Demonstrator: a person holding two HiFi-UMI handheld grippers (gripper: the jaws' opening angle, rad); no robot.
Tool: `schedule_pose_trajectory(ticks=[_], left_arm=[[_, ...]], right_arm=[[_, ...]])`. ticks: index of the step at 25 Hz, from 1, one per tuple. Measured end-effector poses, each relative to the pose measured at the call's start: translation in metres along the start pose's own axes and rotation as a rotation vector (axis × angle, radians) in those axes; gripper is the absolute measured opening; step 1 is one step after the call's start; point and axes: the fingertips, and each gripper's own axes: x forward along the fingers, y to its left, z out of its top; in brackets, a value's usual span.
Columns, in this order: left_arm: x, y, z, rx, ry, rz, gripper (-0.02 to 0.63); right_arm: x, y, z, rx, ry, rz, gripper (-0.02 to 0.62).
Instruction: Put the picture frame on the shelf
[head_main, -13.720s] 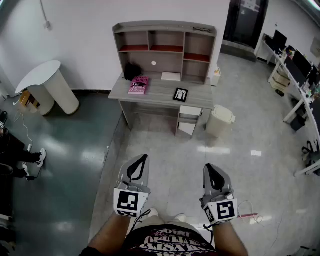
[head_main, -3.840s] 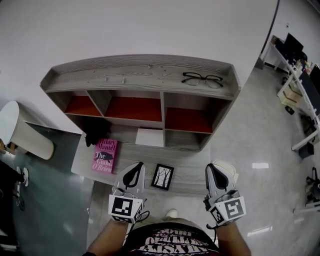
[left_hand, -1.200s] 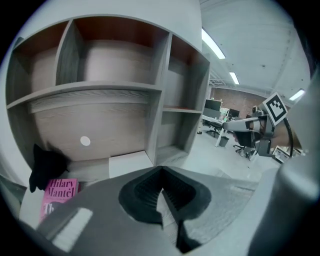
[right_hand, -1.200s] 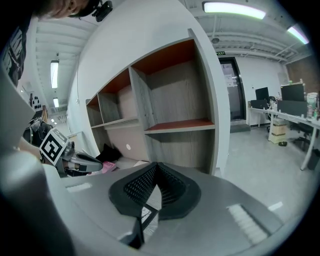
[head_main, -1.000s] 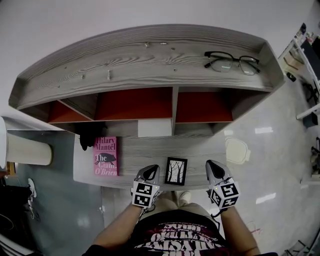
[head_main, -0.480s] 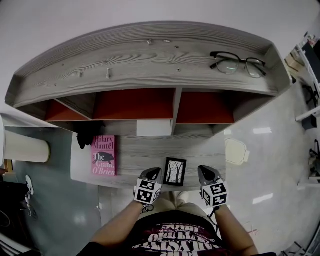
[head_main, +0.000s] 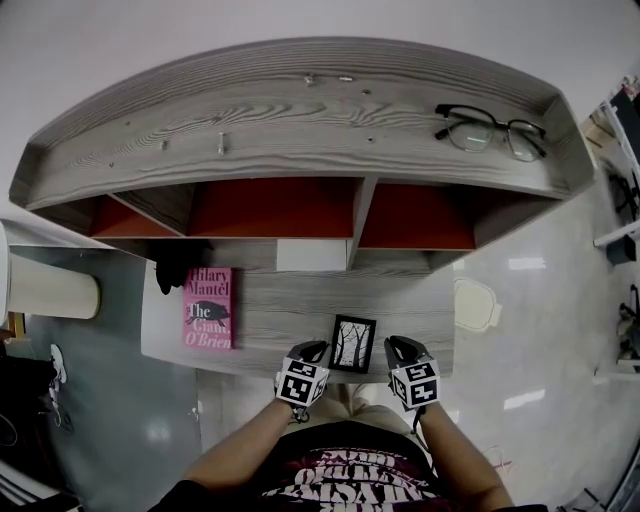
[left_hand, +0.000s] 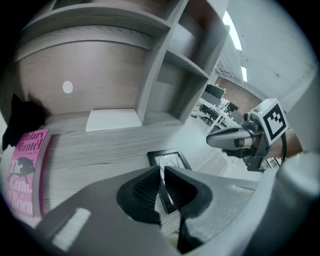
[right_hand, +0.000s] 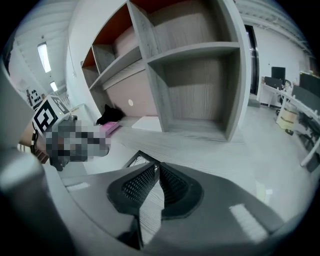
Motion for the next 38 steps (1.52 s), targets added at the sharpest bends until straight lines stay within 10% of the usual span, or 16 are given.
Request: schedule_pose_trajectory(ticks=[16, 38], left_arm=[[0.028, -0.001, -0.019, -0.099, 0.082, -0.062, 0.13], [0.053, -0.002, -0.025, -0.115, 0.163, -0.092, 0.14]], right_arm=[[0.039, 0.01, -0.033, 0.213, 0.1, 0.114, 0.132], [0.068, 0.018, -0.045, 0.235, 0.221, 0.163, 0.176]])
